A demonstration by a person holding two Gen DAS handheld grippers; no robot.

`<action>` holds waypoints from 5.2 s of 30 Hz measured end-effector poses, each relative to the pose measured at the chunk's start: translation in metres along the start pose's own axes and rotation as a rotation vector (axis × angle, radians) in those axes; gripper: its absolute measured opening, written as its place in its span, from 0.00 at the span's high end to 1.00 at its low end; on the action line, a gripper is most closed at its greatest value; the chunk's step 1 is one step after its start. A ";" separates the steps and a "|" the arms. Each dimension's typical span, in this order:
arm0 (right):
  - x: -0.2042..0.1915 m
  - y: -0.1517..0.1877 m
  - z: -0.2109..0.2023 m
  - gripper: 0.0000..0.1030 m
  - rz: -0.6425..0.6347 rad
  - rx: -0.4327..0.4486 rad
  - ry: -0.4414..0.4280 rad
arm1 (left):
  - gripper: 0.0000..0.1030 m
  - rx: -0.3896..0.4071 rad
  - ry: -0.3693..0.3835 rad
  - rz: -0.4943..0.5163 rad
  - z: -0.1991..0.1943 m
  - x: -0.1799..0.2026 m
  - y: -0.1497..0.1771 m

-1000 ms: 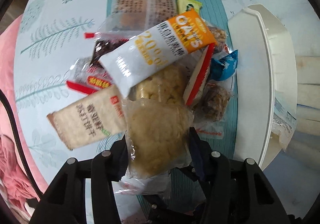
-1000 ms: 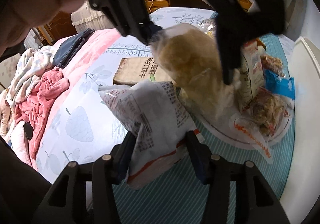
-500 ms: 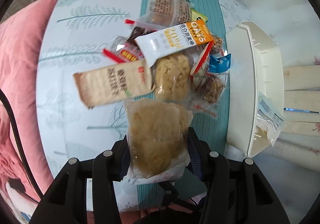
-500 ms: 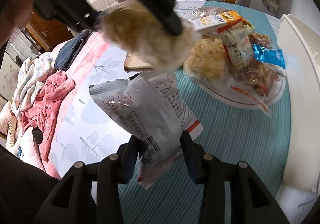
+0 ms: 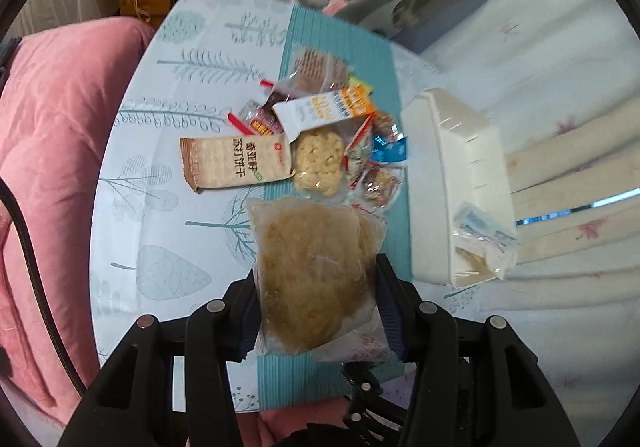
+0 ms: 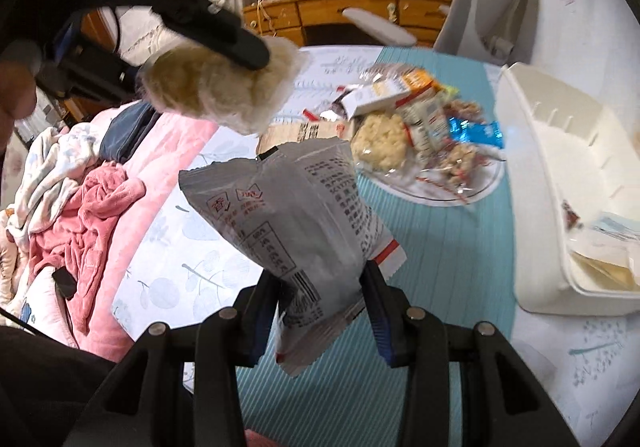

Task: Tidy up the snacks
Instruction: 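Carry the cookie bag with left tool while right tool carries the white bag to the tray, then open left tool over the tray while right tool drops the white bag inside, then withdraw both tools from the tray and move right tool toward the snack plate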

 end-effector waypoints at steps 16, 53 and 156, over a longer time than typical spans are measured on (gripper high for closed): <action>0.033 -0.024 -0.067 0.59 0.016 0.082 0.171 | 0.53 0.199 0.181 -0.006 -0.050 0.045 0.030; 0.278 -0.077 -0.115 0.60 0.041 0.064 0.206 | 0.53 0.290 0.264 -0.077 0.060 0.256 0.008; 0.107 -0.064 0.081 0.34 0.584 0.020 0.433 | 0.21 -0.267 -0.124 0.583 0.147 -0.046 -0.041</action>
Point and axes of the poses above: each gripper's, at about its wrist camera, not at the fingertips, and z roughly the way its jaws point, x to its right, y to its underside, the point moved 6 cm from there along z, roughly the way its jaws point, and after that the axes turned 15 degrees about x, right-handed, at the moved point
